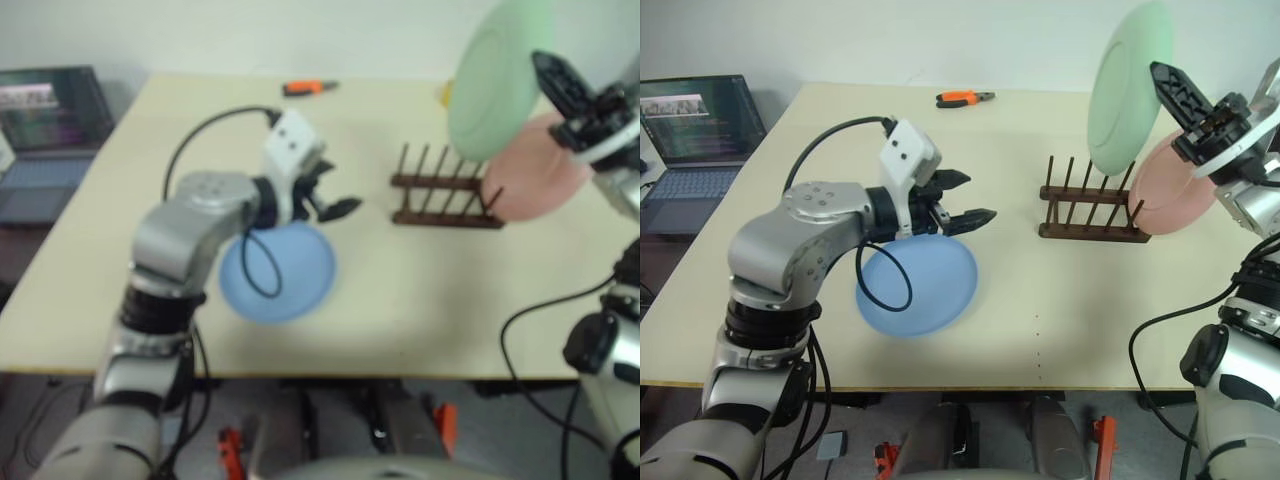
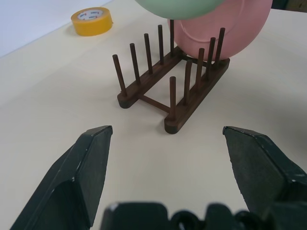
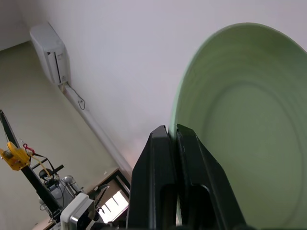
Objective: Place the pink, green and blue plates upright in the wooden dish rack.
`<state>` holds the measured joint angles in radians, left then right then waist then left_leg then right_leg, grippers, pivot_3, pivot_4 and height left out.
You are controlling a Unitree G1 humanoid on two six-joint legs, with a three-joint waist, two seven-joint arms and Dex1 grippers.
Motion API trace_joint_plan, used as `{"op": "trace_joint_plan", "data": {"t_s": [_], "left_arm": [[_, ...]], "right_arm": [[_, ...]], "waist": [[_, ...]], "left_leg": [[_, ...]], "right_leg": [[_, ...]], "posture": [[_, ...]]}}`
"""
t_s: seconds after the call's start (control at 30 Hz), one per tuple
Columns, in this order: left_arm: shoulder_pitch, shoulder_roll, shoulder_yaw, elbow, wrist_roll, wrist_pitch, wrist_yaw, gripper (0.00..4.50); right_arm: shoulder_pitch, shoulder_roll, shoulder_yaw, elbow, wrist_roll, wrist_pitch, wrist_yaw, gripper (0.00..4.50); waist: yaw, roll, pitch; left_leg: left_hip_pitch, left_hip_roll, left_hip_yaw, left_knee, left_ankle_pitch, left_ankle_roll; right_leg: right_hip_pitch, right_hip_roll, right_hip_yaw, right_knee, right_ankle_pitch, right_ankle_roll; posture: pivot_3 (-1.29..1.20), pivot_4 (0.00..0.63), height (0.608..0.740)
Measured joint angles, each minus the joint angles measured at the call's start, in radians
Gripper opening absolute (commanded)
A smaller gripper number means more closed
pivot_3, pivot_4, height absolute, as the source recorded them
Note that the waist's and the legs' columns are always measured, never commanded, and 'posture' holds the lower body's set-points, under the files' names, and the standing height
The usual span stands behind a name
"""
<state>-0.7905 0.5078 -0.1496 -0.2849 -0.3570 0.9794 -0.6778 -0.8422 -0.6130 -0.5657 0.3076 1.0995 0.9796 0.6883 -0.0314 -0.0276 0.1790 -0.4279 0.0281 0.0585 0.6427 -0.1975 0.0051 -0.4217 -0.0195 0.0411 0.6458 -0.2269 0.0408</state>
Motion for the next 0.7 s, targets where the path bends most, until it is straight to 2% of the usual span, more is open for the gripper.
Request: {"op": "trace_joint_plan", "data": {"t_s": [0.7], "left_arm": [[-0.001, 0.022, 0.0, -0.018, -0.024, 0.019, -0.002, 4.08]], "right_arm": [[0.081, 0.004, -0.004, -0.006, 0.018, -0.025, -0.013, 0.04]], "waist": [[-0.001, 0.0, 0.0]], "left_leg": [[0.0, 0.0, 0.0, 0.0, 0.0, 0.0]], "right_leg": [[0.0, 0.0, 0.0, 0.0, 0.0, 0.0]], "posture": [[0.0, 0.15, 0.74]]}}
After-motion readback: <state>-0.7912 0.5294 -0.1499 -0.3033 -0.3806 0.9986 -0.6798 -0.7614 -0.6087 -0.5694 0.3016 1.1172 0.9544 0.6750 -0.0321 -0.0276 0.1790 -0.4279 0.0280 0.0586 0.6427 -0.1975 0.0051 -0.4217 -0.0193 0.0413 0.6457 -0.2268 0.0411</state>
